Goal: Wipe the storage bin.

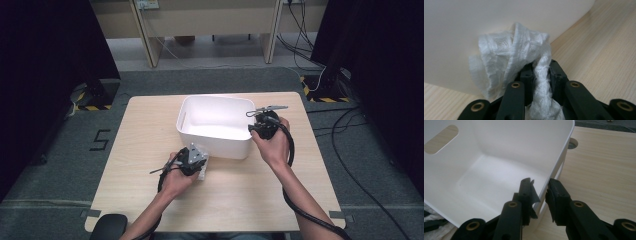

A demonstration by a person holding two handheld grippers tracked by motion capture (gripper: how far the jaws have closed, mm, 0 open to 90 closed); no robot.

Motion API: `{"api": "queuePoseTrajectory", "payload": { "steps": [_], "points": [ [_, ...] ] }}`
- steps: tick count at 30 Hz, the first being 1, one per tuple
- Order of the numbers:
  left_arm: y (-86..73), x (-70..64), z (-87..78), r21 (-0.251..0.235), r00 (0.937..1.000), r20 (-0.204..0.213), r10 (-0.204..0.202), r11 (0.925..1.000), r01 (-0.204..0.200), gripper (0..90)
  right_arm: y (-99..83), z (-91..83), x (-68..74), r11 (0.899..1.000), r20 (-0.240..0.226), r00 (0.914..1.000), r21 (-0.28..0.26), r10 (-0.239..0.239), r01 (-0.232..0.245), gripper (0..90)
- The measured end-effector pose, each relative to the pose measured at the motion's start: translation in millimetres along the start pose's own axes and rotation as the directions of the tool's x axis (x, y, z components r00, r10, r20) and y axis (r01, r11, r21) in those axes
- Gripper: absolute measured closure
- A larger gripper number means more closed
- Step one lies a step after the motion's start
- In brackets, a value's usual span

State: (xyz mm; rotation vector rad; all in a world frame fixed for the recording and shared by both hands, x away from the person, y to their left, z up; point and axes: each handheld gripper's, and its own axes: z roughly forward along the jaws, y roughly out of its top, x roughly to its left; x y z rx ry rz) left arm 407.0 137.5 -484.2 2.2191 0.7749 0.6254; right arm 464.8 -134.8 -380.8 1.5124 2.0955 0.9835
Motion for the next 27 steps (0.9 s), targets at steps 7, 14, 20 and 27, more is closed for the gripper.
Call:
{"api": "queuePoseTrajectory", "payload": {
  "steps": [7, 14, 20, 27],
  "points": [
    [2.9, -0.5, -2.4, -0.009, 1.0, 0.003, -0.006, 0.9999, 0.006, 76.9, -0.2, -0.2, 0.4, 1.0, 0.001, 1.0, 0.0, 0.002, -0.002, 74.0],
    [8.9, -0.5, -8.2, -0.032, 1.0, 0.003, -0.008, 0.9995, 0.008, 76.9, -0.2, -0.4, 0.4, 1.0, 0.002, 1.0, 0.002, 0.0, 0.0, 74.0],
    [14.3, -0.1, -14.9, -0.049, 1.0, -0.005, -0.002, 0.9988, 0.002, 76.9, -0.1, -0.2, 0.2, 1.0, 0.001, 1.0, 0.001, 0.001, -0.001, 74.0],
    [21.2, 0.0, -22.7, -0.073, 0.9999, -0.013, 0.004, 0.9973, -0.005, 76.9, -0.2, -0.2, 0.1, 1.0, 0.001, 1.0, 0.0, 0.001, -0.001, 74.0]
  ]
}}
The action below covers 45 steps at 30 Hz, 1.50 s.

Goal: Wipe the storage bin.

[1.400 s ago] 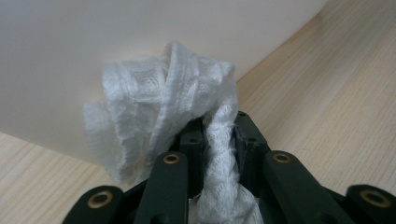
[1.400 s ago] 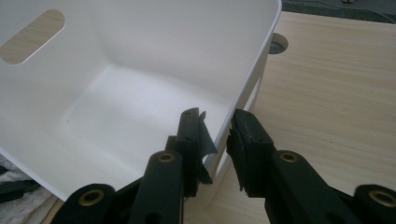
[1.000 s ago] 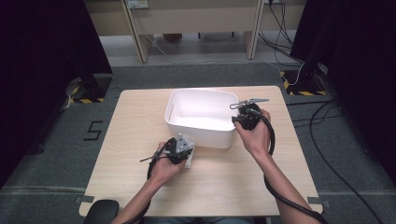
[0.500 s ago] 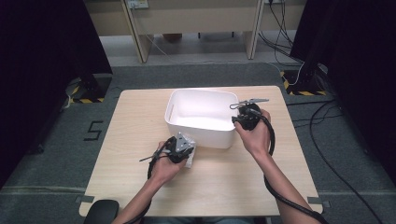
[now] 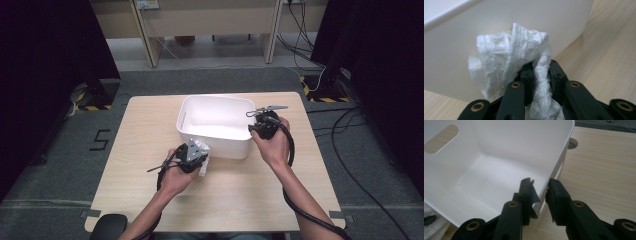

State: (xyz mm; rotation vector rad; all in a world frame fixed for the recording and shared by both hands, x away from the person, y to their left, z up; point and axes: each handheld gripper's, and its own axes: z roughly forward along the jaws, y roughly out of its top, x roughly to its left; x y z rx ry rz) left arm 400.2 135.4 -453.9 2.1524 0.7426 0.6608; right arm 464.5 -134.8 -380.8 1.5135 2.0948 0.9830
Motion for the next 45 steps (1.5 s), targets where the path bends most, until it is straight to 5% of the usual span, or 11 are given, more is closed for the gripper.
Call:
{"api": "queuePoseTrajectory", "payload": {
  "steps": [45],
  "points": [
    [24.6, -1.2, -15.9, -0.058, 0.9997, -0.013, 0.02, 0.9981, -0.02, 76.9, 0.1, 0.0, 0.6, 1.0, 0.006, 1.0, 0.0, -0.002, 0.002, 74.0]
  ]
}}
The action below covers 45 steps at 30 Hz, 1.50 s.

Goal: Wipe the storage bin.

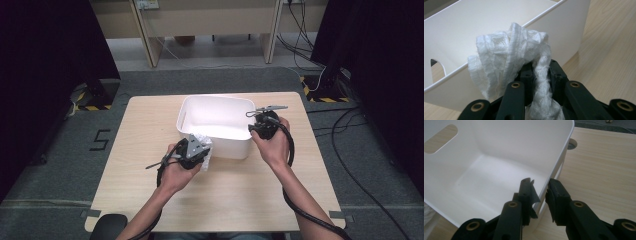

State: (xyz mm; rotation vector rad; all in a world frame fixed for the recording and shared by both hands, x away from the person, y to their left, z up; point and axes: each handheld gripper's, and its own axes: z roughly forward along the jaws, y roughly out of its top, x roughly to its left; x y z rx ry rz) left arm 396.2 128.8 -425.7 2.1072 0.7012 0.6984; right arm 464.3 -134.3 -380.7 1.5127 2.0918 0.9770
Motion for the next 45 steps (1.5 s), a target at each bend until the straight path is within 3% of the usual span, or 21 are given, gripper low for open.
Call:
{"api": "queuePoseTrajectory", "payload": {
  "steps": [13, 22, 45],
  "points": [
    [5.2, -6.0, 2.9, -0.006, 0.9999, 0.013, 0.008, 1.0, -0.008, 76.9, -0.2, -0.1, 0.3, 1.0, -0.002, 1.0, -0.001, 0.002, -0.002, 73.9],
    [3.7, -8.2, 4.7, -0.007, 0.9999, 0.001, 0.014, 0.9999, -0.014, 76.9, -0.1, -0.1, 0.4, 1.0, -0.002, 1.0, -0.001, 0.002, -0.002, 73.9],
    [-4.9, -14.3, 16.5, 0.027, 0.9995, 0.012, 0.028, 0.9992, -0.029, 76.9, 0.0, -0.2, 0.0, 1.0, -0.003, 1.0, 0.0, 0.001, -0.001, 73.9]
  ]
}}
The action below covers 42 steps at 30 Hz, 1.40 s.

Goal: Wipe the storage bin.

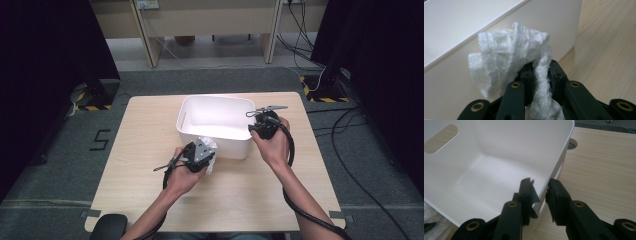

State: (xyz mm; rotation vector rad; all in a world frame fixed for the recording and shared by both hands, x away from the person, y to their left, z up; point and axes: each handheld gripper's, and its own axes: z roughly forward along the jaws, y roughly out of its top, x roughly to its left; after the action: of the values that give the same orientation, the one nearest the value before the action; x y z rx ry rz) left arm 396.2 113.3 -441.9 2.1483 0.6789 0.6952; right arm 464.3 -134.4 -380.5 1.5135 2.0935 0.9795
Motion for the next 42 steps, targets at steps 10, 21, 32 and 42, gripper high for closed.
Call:
{"api": "queuePoseTrajectory", "payload": {
  "steps": [10, 21, 32, 42],
  "points": [
    [-4.1, -2.2, 4.5, 0.014, 1.0, 0.0, 0.008, 0.9999, -0.008, 76.9, 0.0, -0.1, -0.2, 1.0, 0.001, 1.0, 0.0, -0.001, 0.001, 73.9],
    [-7.9, -4.6, 9.4, 0.025, 1.0, 0.001, 0.007, 0.9997, -0.007, 76.9, 0.0, 0.0, -0.2, 1.0, 0.001, 1.0, 0.0, -0.002, 0.002, 73.9],
    [-11.2, -5.9, 13.6, 0.038, 0.9999, 0.003, 0.013, 0.9992, -0.013, 76.9, 0.0, 0.3, 0.4, 1.0, 0.0, 1.0, -0.002, 0.001, -0.001, 73.9],
    [-14.8, -7.8, 18.2, 0.051, 0.9999, 0.006, 0.016, 0.9986, -0.016, 77.0, 0.1, 0.2, 0.4, 1.0, -0.001, 1.0, -0.002, 0.001, -0.001, 73.9]
  ]
}}
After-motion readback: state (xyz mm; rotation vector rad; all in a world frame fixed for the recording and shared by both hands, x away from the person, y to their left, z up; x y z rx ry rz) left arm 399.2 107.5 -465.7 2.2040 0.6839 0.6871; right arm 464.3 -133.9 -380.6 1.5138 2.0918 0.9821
